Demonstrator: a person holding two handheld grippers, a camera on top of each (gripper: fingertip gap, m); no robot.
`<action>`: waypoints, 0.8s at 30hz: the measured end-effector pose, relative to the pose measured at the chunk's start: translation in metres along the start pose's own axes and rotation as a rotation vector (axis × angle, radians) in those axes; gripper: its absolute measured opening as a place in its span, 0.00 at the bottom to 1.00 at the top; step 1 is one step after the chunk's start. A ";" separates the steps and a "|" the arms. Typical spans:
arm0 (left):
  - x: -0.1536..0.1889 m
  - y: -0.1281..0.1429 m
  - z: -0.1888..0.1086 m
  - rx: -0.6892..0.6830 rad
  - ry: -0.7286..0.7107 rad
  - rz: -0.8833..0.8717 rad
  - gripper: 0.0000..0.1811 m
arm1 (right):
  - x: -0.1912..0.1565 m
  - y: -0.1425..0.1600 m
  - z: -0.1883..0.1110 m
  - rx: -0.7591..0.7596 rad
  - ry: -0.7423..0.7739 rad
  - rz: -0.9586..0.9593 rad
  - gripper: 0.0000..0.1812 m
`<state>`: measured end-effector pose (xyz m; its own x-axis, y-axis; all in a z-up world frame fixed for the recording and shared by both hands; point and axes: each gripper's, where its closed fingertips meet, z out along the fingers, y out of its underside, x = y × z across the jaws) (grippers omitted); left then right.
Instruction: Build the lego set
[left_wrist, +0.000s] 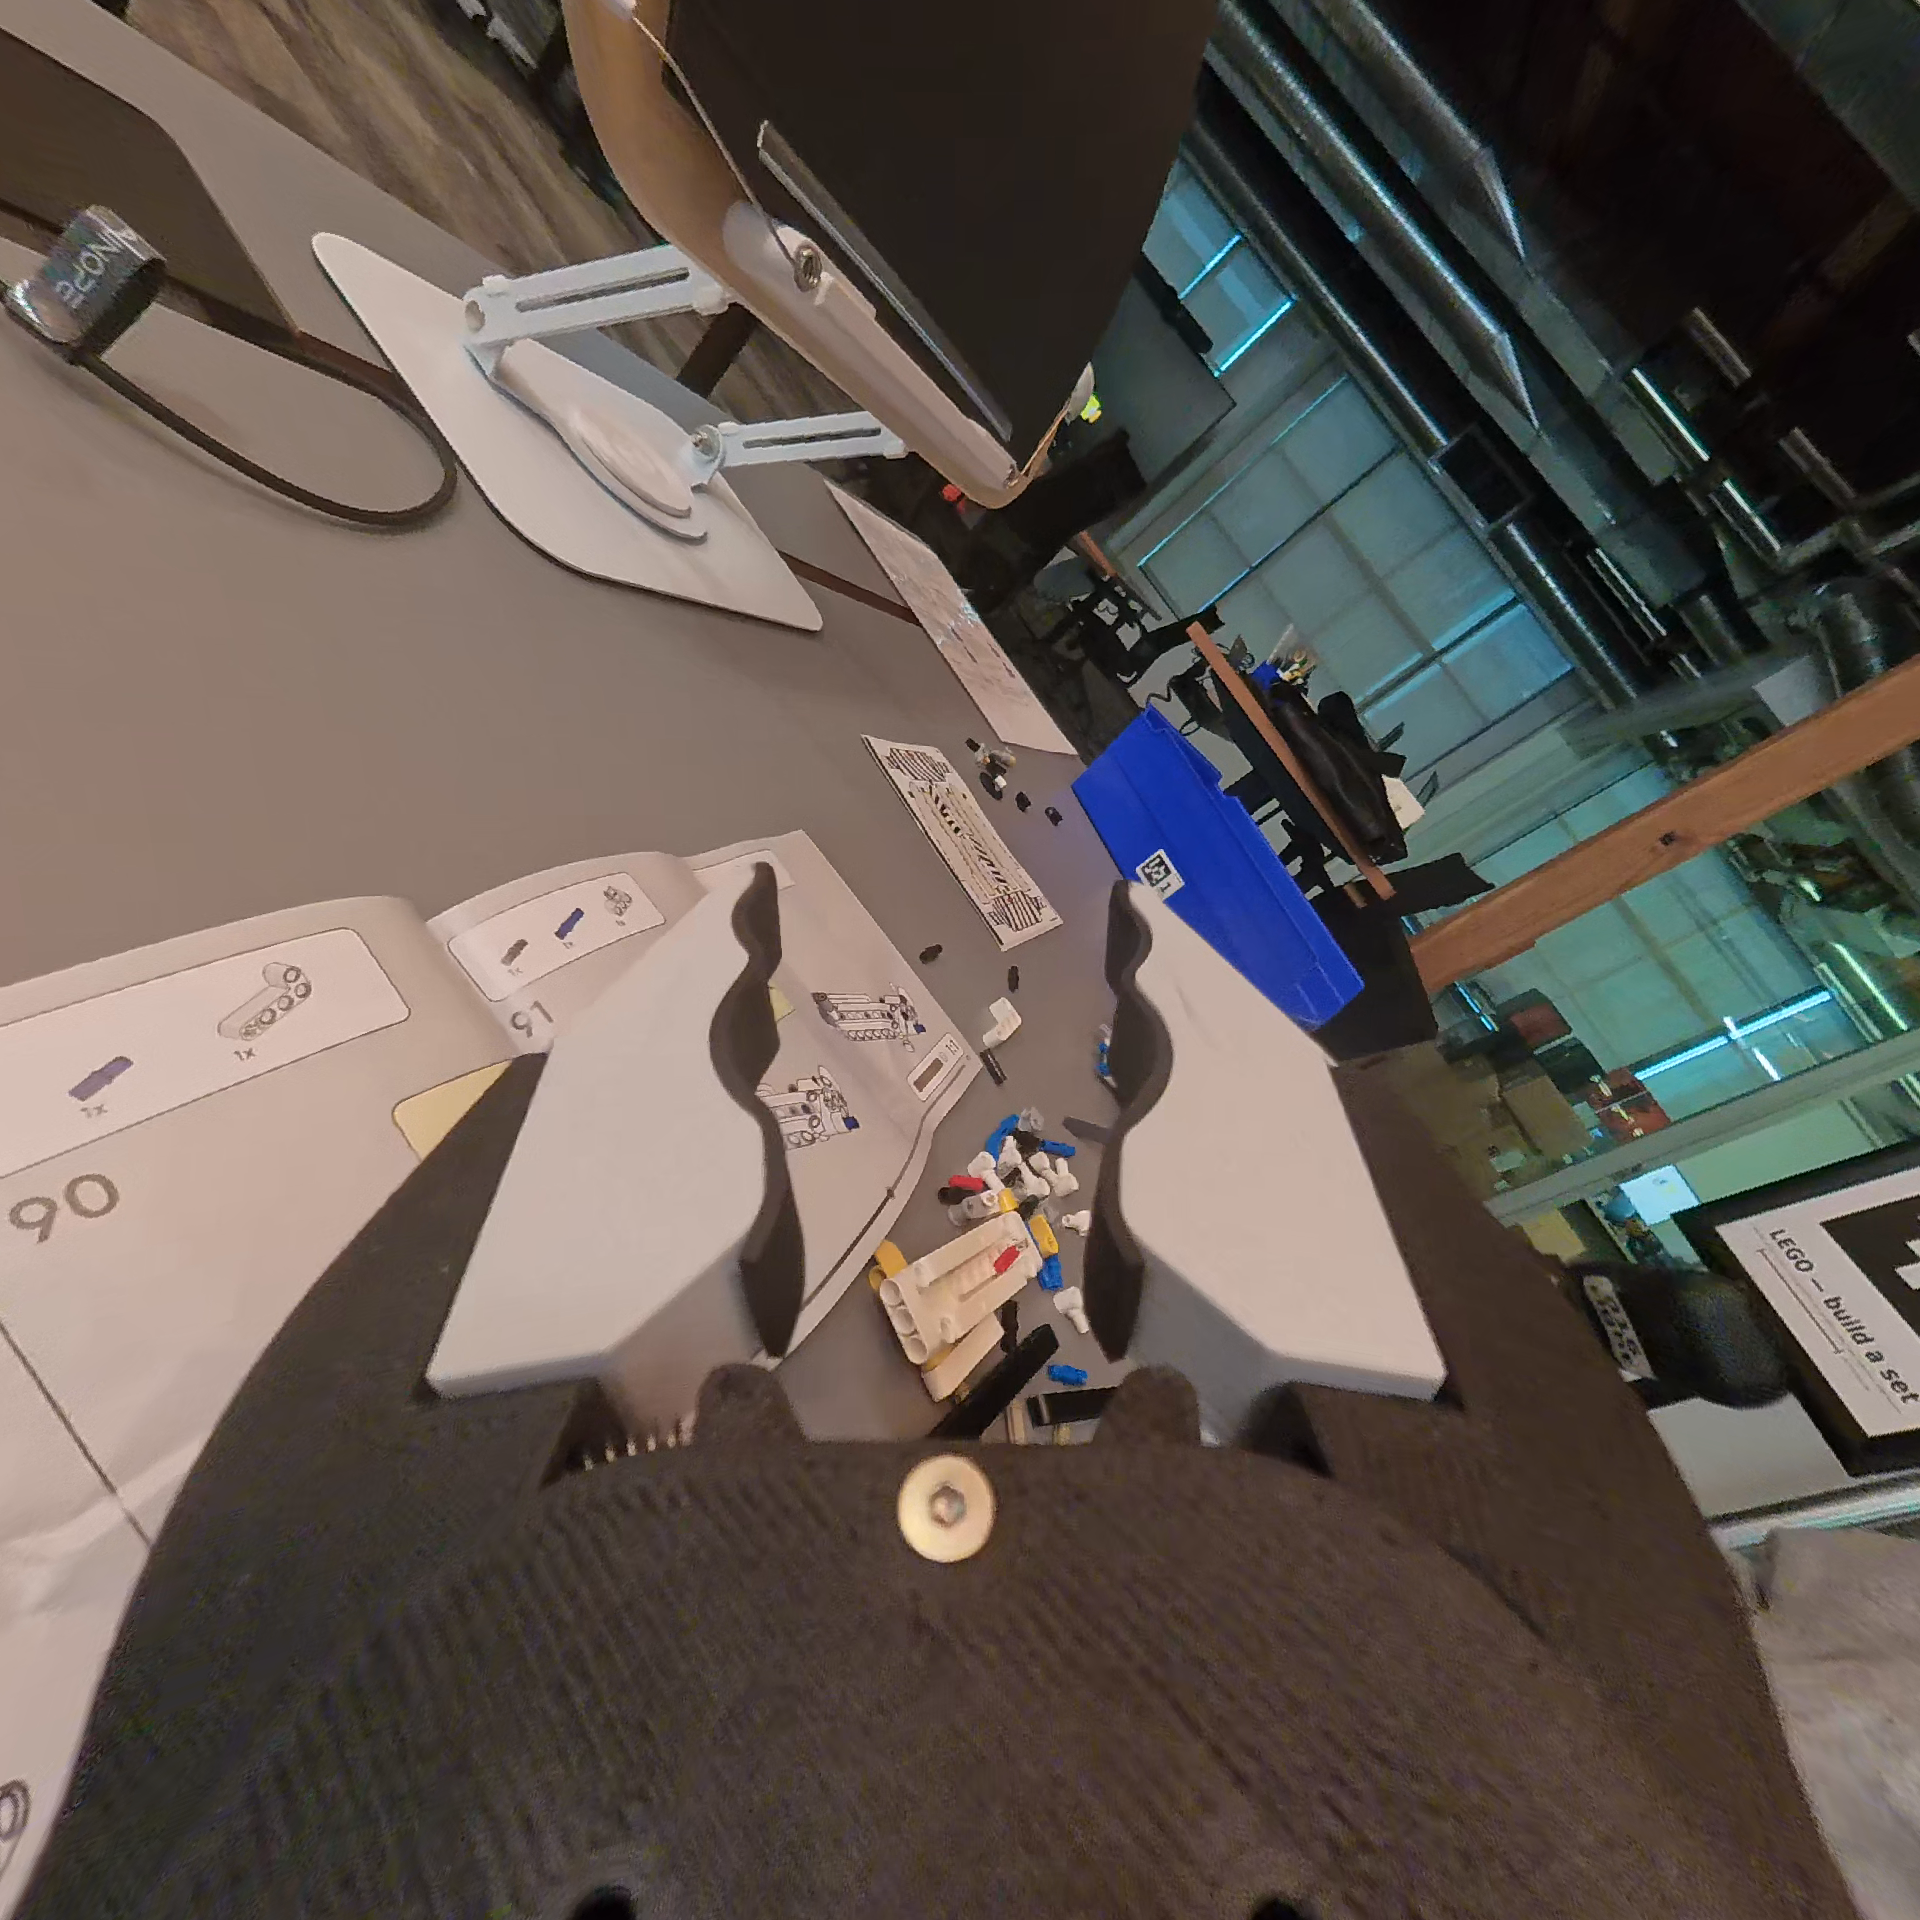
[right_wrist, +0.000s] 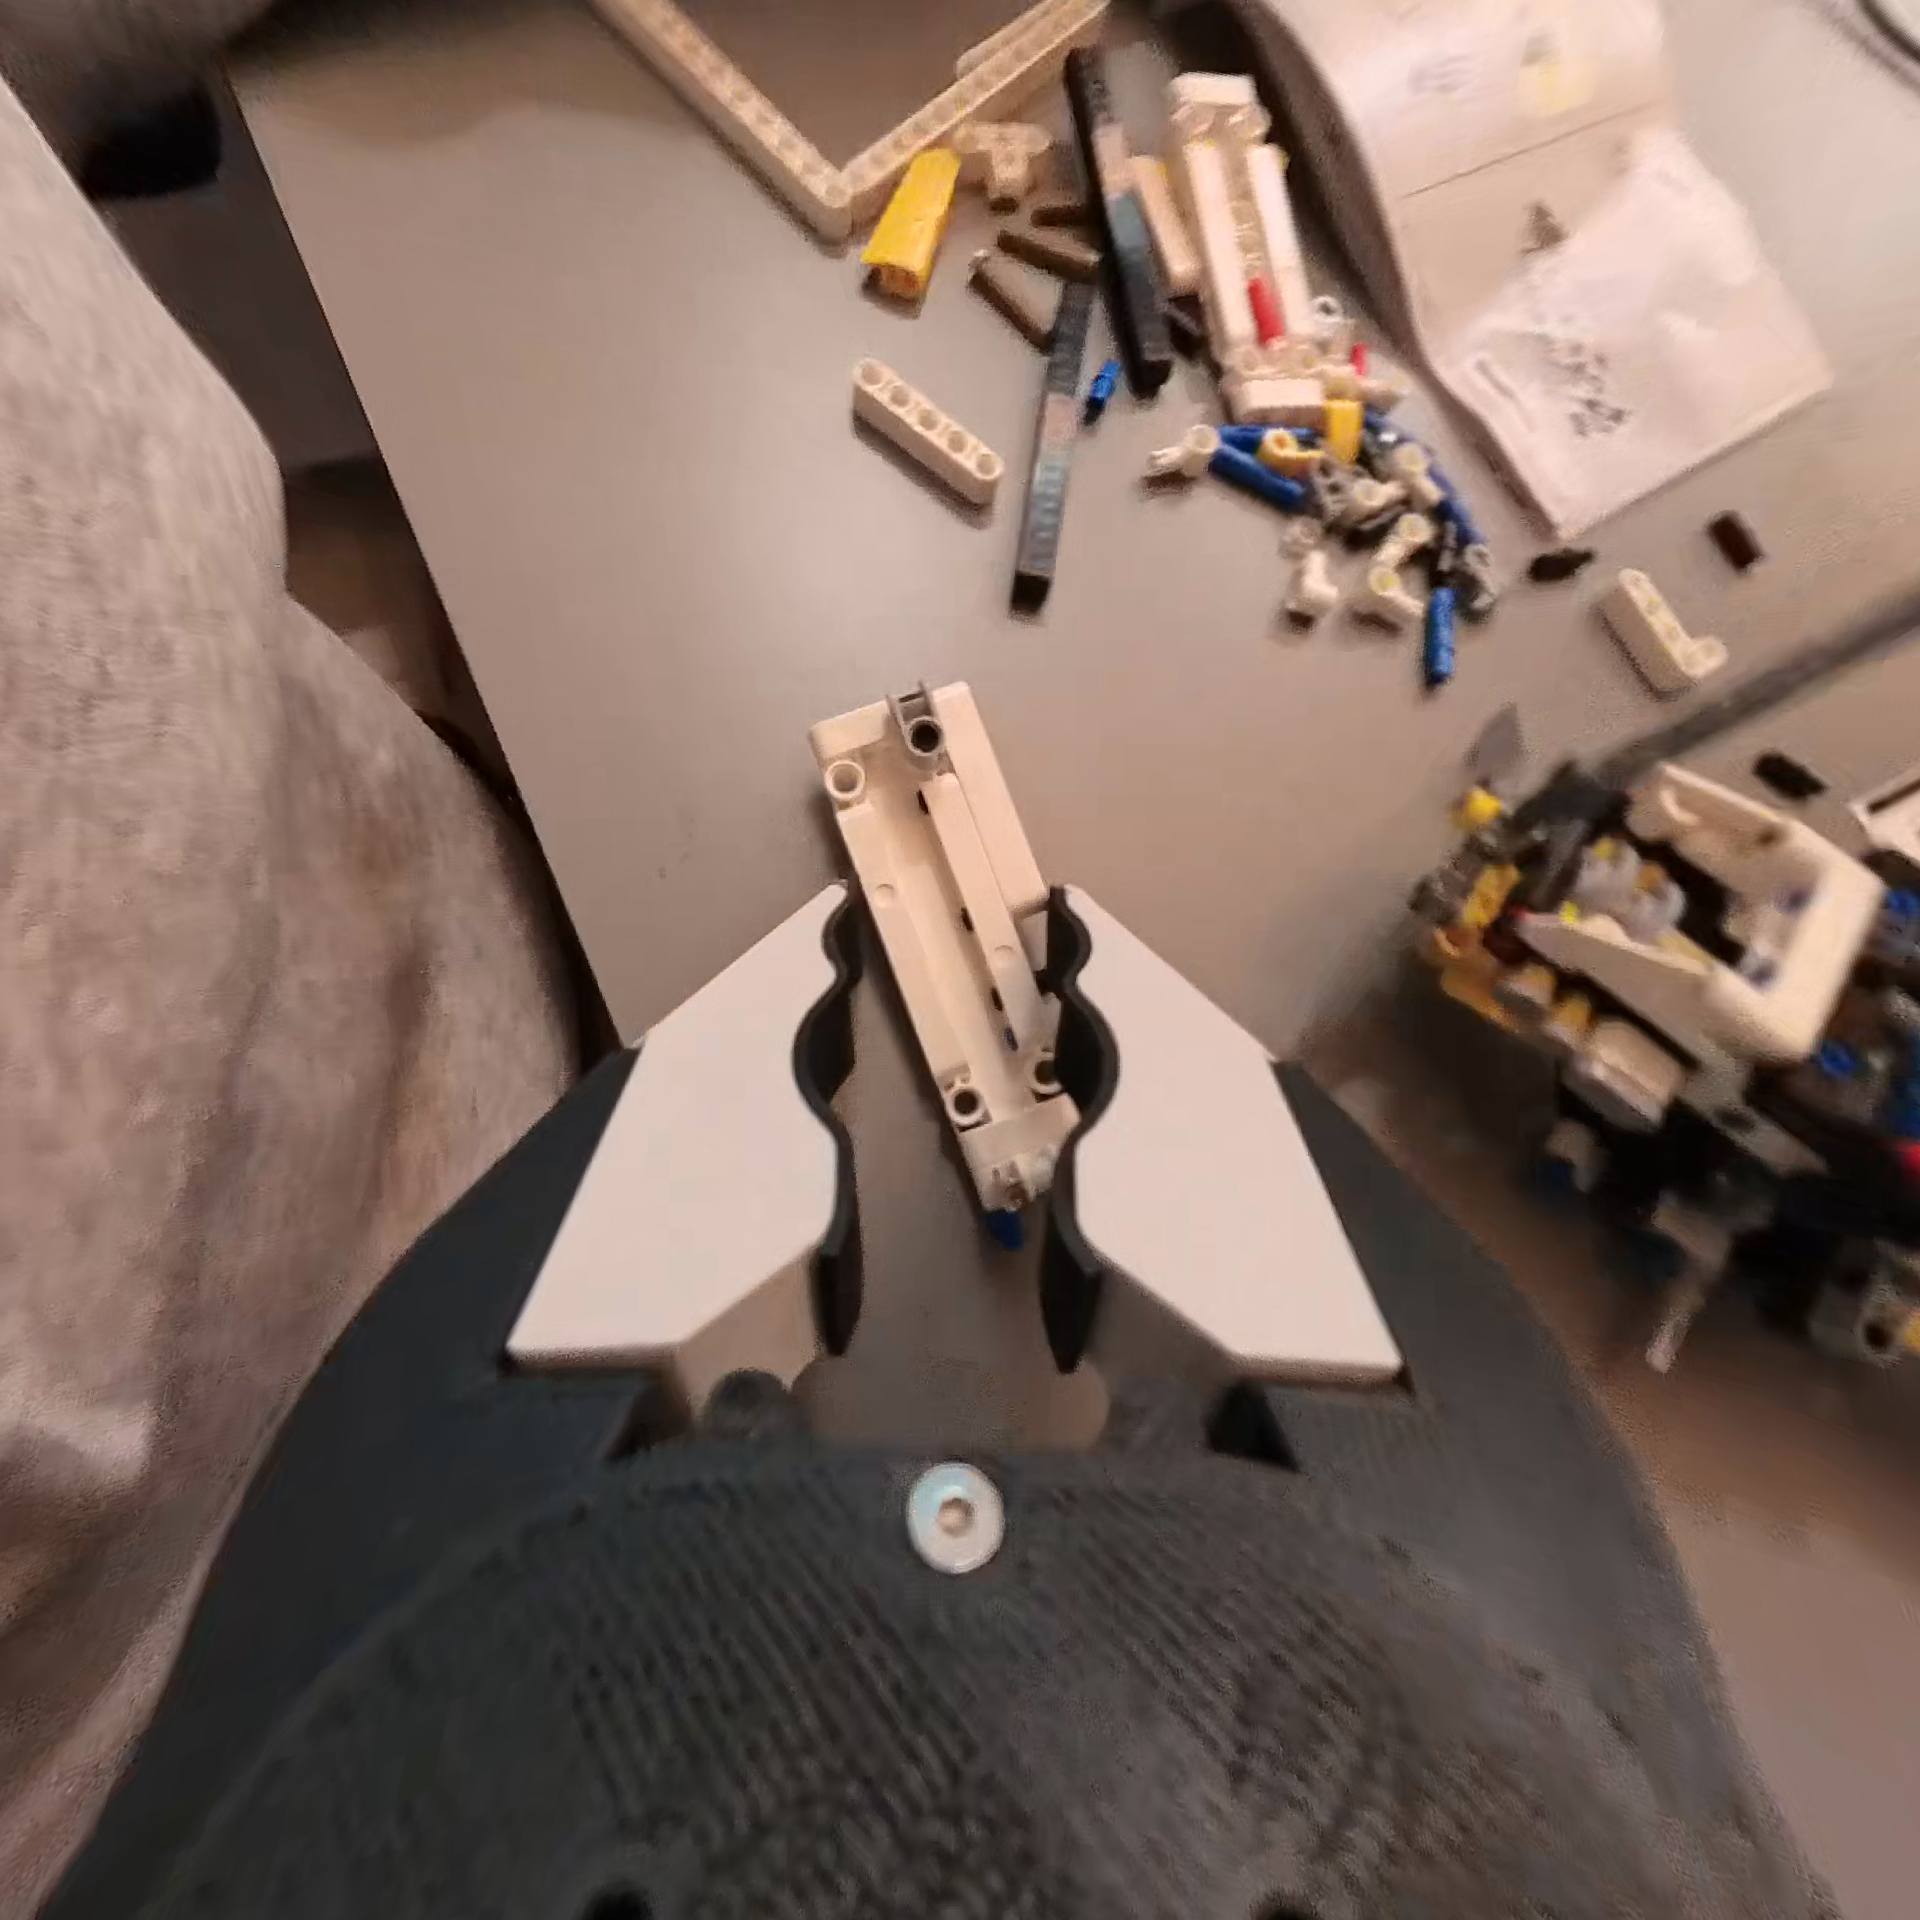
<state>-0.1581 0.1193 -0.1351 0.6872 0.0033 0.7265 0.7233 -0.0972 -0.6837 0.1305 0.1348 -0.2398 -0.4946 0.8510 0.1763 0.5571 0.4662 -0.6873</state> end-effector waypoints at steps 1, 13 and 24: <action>-0.001 -0.001 -0.001 0.003 -0.003 0.002 0.34 | -0.001 -0.003 0.004 0.001 0.003 -0.025 0.19; -0.003 -0.018 -0.014 0.116 0.001 0.024 0.33 | 0.026 0.005 -0.004 0.093 0.183 -0.005 0.30; -0.011 -0.016 -0.014 0.100 -0.085 0.122 0.33 | 0.057 -0.014 -0.051 0.451 0.066 0.346 0.17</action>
<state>-0.1781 0.1070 -0.1306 0.7703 0.0824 0.6323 0.6347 -0.0030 -0.7728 0.1288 0.1891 -0.1839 -0.2835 0.9558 -0.0785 0.3316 0.0209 -0.9432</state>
